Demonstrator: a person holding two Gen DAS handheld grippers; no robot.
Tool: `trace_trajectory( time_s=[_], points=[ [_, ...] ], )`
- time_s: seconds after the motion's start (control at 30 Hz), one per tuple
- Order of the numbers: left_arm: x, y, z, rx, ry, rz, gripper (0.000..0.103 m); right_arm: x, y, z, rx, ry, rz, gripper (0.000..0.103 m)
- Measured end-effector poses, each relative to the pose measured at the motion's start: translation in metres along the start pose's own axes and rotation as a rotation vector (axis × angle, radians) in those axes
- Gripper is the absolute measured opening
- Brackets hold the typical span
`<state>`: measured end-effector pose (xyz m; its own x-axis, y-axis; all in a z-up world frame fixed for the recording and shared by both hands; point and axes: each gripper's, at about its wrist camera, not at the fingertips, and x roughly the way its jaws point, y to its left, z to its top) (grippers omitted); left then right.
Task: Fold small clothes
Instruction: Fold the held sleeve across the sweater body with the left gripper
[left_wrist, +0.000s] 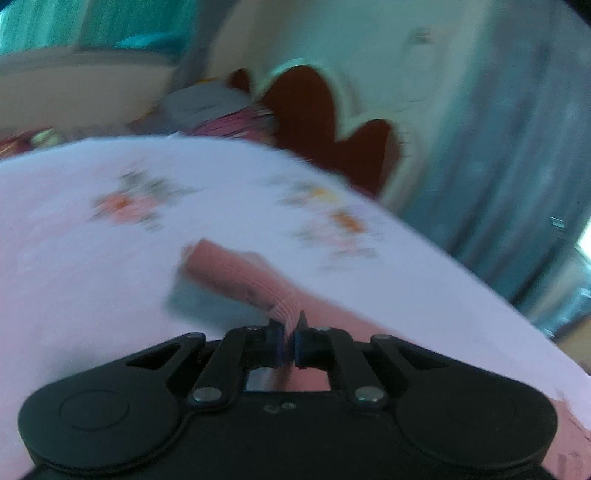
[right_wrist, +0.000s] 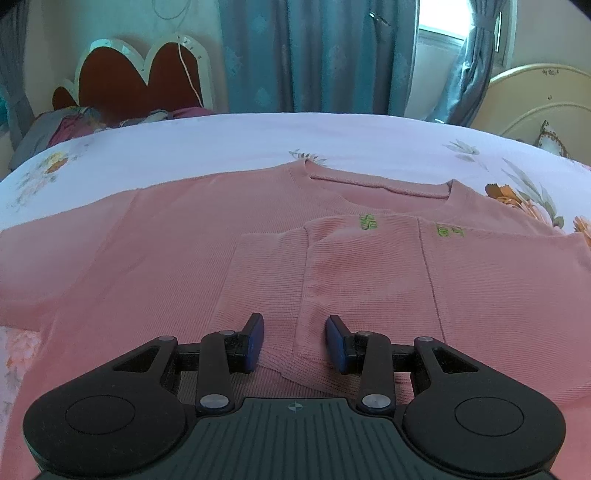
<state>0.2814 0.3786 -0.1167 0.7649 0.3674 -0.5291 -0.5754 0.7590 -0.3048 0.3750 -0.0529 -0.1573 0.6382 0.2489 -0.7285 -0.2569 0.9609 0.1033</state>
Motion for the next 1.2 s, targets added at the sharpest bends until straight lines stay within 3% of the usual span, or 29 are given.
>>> trace_trajectory(
  time_s=[0.17,0.4,0.57,0.7,0.77,0.83,0.9,0.97,1.0,1.03,1.1,1.13,1.17,1.2],
  points=[
    [-0.034,-0.084,-0.009,0.154,-0.016,-0.202,0.005,0.003,-0.005,-0.003,0.017,0.008,0.017,0.037],
    [-0.074,-0.214,-0.07,0.299,0.046,-0.447,0.005,-0.027,-0.038,0.005,0.081,-0.065,0.115,0.038],
    [-0.08,-0.298,-0.122,0.396,0.115,-0.57,0.005,-0.056,-0.086,0.004,0.116,-0.1,0.118,0.038],
    [-0.081,-0.353,-0.168,0.5,0.161,-0.626,0.006,-0.071,-0.128,-0.003,0.143,-0.109,0.089,0.038],
    [-0.075,-0.371,-0.193,0.577,0.204,-0.61,0.009,-0.074,-0.146,-0.008,0.167,-0.098,0.082,0.038],
    [-0.071,-0.375,-0.21,0.633,0.25,-0.577,0.024,-0.075,-0.158,-0.011,0.186,-0.087,0.085,0.038],
    [-0.07,-0.374,-0.217,0.668,0.278,-0.552,0.026,-0.077,-0.165,-0.013,0.2,-0.083,0.103,0.038],
    [-0.073,-0.365,-0.216,0.686,0.267,-0.54,0.04,-0.079,-0.166,-0.014,0.206,-0.079,0.125,0.038],
    [-0.077,-0.357,-0.213,0.693,0.251,-0.53,0.057,-0.078,-0.165,-0.014,0.21,-0.078,0.14,0.038],
    [-0.081,-0.349,-0.209,0.697,0.221,-0.51,0.065,-0.079,-0.164,-0.015,0.215,-0.076,0.159,0.038],
    [-0.088,-0.334,-0.201,0.702,0.167,-0.464,0.066,-0.073,-0.16,-0.013,0.223,-0.064,0.193,0.04],
    [-0.089,-0.325,-0.197,0.711,0.152,-0.435,0.066,-0.07,-0.158,-0.012,0.228,-0.057,0.203,0.047],
    [-0.091,-0.315,-0.194,0.716,0.137,-0.397,0.066,-0.069,-0.155,-0.012,0.236,-0.058,0.205,0.069],
    [-0.09,-0.301,-0.19,0.715,0.125,-0.355,0.066,-0.068,-0.153,-0.011,0.241,-0.067,0.209,0.08]
  ],
)
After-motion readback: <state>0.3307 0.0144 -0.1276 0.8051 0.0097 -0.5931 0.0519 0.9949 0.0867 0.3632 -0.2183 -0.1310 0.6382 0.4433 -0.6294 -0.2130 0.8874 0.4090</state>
